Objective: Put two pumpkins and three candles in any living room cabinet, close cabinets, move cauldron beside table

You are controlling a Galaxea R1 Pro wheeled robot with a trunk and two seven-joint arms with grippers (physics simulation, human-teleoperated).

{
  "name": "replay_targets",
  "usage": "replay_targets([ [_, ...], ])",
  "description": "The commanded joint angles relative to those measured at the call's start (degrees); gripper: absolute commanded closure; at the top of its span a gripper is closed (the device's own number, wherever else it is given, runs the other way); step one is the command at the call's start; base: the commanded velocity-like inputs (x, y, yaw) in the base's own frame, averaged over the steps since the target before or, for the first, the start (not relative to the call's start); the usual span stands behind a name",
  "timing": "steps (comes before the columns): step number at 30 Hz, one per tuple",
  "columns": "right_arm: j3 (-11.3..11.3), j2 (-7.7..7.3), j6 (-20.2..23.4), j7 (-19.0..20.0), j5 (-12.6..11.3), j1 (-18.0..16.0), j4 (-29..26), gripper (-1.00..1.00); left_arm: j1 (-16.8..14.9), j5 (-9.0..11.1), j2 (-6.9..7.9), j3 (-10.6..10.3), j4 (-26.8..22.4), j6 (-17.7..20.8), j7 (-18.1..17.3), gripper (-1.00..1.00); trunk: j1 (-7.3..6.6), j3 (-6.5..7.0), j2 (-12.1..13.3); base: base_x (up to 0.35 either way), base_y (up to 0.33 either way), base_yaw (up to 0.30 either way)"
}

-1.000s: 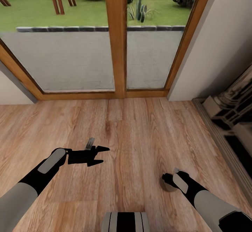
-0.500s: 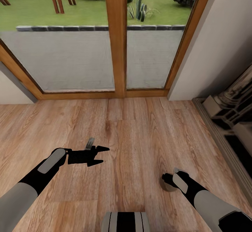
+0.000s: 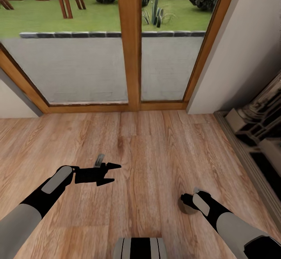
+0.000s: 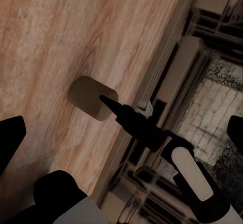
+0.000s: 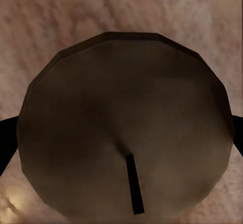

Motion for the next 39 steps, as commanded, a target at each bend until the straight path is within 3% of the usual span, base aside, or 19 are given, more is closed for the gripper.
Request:
replay_targets([
  [1,0.5,-0.07,0.2,-0.4,-0.6,0.0,-0.1,1.0,0.0,-0.4,0.05,-0.1,0.0,0.0,-0.5,-1.0,-0.03,0.19,0.0,0.0,0.0,0.0],
  [12,0.4,-0.07,1.0,-0.6,-0.6,0.0,-0.5,1.0,0.0,-0.5,0.06,-0.1,-0.2,-0.1,-0.4,-1.0,-0.31,2.63,0.1,-0.163,0.0,0.0],
  [18,0.4,-0.07,3.3,-0.7,-0.5,0.0,-1.1,1.0,0.0,-1.7,1.03,-0.3,0.0,-0.5,0.9,-1.0,-0.47,3.95,0.2,-0.321,0.0,0.0],
  [22,0.4,-0.07,4.5,-0.7,-0.5,0.0,-1.2,1.0,0.0,-3.3,0.94,-0.1,-0.2,-0.6,6.0,-1.0,-0.57,4.84,0.3,-0.106,0.0,0.0],
  [29,0.4,-0.07,4.7,-0.6,-0.5,0.0,-1.2,1.0,0.0,-3.6,0.62,0.1,-0.8,-0.7,14.5,-1.0,-0.75,6.39,0.4,-0.009,0.0,0.0],
  [34,0.4,-0.07,4.7,-0.7,-0.5,0.0,-1.2,1.0,0.0,-4.7,0.44,-0.9,-5.3,-0.8,15.6,-1.0,-0.88,7.51,0.4,0.0,0.0,-0.003],
  [39,0.4,-0.07,4.8,-0.7,-0.5,0.0,-1.2,1.0,0.0,-6.9,-0.03,-1.1,-7.1,-0.8,22.1,-1.0,-1.01,8.81,0.5,0.0,0.0,-0.165],
])
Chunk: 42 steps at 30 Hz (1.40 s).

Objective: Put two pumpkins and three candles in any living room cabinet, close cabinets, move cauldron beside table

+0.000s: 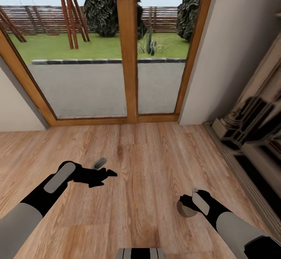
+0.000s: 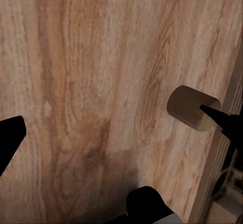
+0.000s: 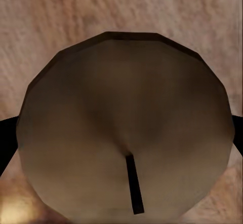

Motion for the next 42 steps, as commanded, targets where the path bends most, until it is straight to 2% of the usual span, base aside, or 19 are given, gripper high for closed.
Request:
replay_targets([
  [1,0.5,-0.06,0.2,-0.5,-0.7,0.0,-0.1,1.0,0.0,0.5,0.02,-0.1,-0.1,0.0,1.3,-1.0,-0.03,0.23,0.0,0.0,0.0,-0.229],
  [7,0.4,-0.06,0.3,-0.6,-0.8,0.0,-0.1,1.0,0.0,0.3,0.01,0.0,-0.2,0.0,2.4,-1.0,-0.19,1.88,0.1,-0.025,0.003,-0.24],
  [24,0.4,-0.06,0.3,-0.6,-0.7,0.0,-0.1,1.0,0.0,0.2,-0.07,-0.2,-0.3,0.0,2.4,-1.0,-0.62,6.58,0.3,-0.297,0.091,-0.247],
  [31,0.4,-0.06,0.3,-0.6,-0.7,0.0,-0.1,1.0,0.0,0.2,-0.11,-0.3,-0.3,0.0,2.4,-1.0,-0.82,8.51,0.4,-0.051,0.007,-0.248],
  [42,0.5,-0.06,0.3,-0.6,-0.7,0.0,-0.1,1.0,0.0,0.1,-0.46,-0.4,-0.1,0.0,2.6,-1.0,-3.24,11.09,4.8,-0.001,0.0,-0.248],
])
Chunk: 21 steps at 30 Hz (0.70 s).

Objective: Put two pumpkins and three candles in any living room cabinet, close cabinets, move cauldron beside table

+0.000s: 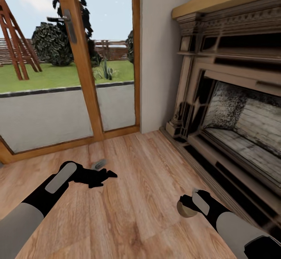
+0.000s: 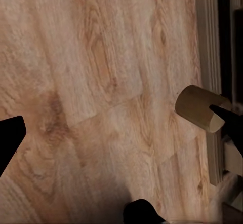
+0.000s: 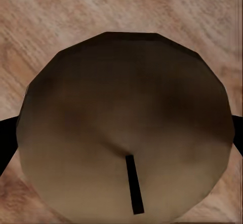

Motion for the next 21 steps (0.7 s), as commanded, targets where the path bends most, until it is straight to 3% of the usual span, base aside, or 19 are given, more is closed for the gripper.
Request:
replay_targets([
  [1,0.5,-0.06,0.2,-0.5,-0.6,0.0,-0.1,1.0,0.0,0.6,0.05,-0.1,-0.1,0.0,0.6,-1.0,-0.23,0.18,0.4,0.0,0.0,-0.248],
  [13,0.4,-0.06,1.0,-0.5,-0.6,0.0,-0.1,1.0,0.0,0.6,0.1,-0.1,-0.3,0.0,0.6,-1.0,-0.45,1.02,0.8,-0.03,-0.011,-0.248],
  [21,0.4,-0.06,1.1,-0.5,-0.6,0.0,-0.1,1.0,0.0,0.5,0.02,-0.2,-0.3,-0.1,0.6,-1.0,-0.45,1.46,0.8,-0.173,-0.186,-0.248],
])
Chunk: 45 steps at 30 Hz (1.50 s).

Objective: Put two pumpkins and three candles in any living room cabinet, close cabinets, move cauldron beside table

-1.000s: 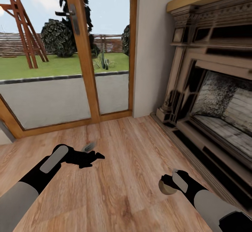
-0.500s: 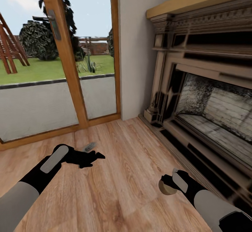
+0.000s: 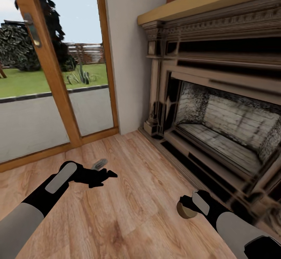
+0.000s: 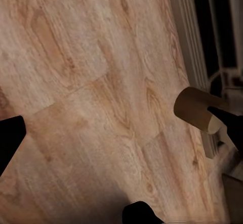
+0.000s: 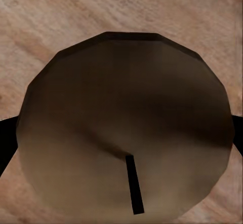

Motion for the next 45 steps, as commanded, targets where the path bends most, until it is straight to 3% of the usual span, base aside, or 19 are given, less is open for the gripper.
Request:
replay_targets([
  [1,0.5,-0.06,0.2,-0.4,-0.6,0.0,-0.2,1.0,-0.1,0.6,0.06,-0.2,-0.1,0.0,0.6,-1.0,-0.03,0.0,0.0,-0.17,-0.214,-0.248],
  [12,0.5,-0.06,0.2,-0.4,-0.6,0.0,-0.1,1.0,-0.1,0.6,0.06,-0.2,-0.1,0.0,0.6,-1.0,-0.03,0.6,0.0,-0.164,-0.208,-0.248],
  [22,0.5,-0.06,0.2,-0.4,-0.7,0.0,-0.1,1.0,-0.1,0.6,0.06,-0.2,0.0,0.0,0.6,-1.0,-0.03,1.15,0.0,-0.222,0.009,-0.248],
  [45,0.5,-0.06,0.3,-0.3,-0.6,0.0,-0.1,1.0,-0.1,0.6,0.06,-0.2,-0.1,-0.1,0.5,-1.0,-0.03,2.41,0.0,-0.028,0.008,-0.248],
])
